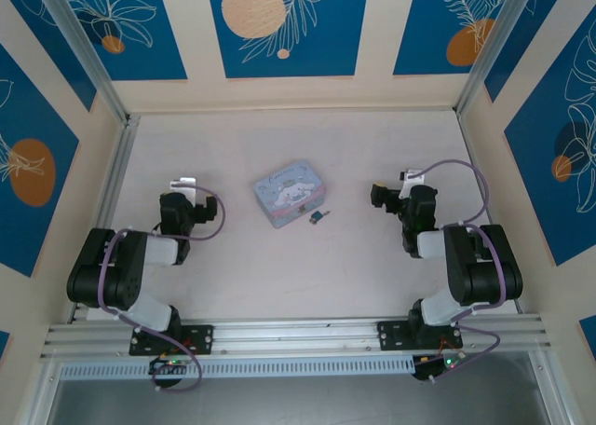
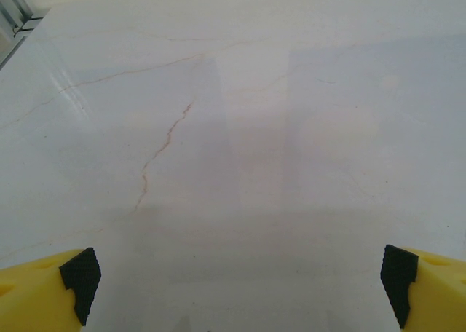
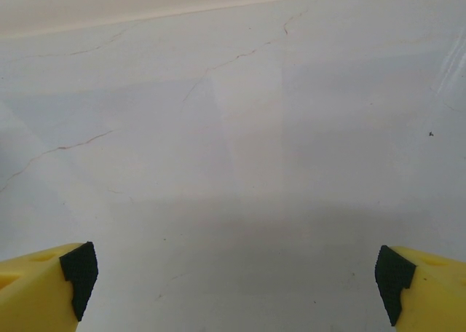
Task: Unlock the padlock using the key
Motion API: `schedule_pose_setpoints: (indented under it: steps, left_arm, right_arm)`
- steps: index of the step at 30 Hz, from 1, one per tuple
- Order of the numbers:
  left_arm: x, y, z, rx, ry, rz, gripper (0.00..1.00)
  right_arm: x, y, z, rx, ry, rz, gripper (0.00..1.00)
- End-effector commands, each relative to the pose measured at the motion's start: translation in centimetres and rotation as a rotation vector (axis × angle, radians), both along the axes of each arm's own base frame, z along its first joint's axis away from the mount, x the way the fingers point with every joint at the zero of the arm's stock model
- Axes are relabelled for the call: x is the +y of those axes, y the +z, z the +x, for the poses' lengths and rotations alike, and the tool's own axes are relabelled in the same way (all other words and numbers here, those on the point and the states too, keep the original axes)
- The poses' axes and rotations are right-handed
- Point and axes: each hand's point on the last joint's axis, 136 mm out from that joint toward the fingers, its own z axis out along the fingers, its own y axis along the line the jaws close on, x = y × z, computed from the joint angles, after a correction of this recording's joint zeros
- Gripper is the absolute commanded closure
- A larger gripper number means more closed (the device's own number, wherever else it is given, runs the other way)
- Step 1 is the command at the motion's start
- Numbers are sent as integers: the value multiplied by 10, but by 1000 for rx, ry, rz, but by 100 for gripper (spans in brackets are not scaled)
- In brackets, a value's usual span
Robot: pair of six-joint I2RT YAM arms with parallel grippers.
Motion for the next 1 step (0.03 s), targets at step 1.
schedule_pose_setpoints:
  steps: [1]
  left_arm:
    - [1,15,7,-53,-12,-1,0]
  right_arm:
    - [0,10,5,-36,15,-19,0]
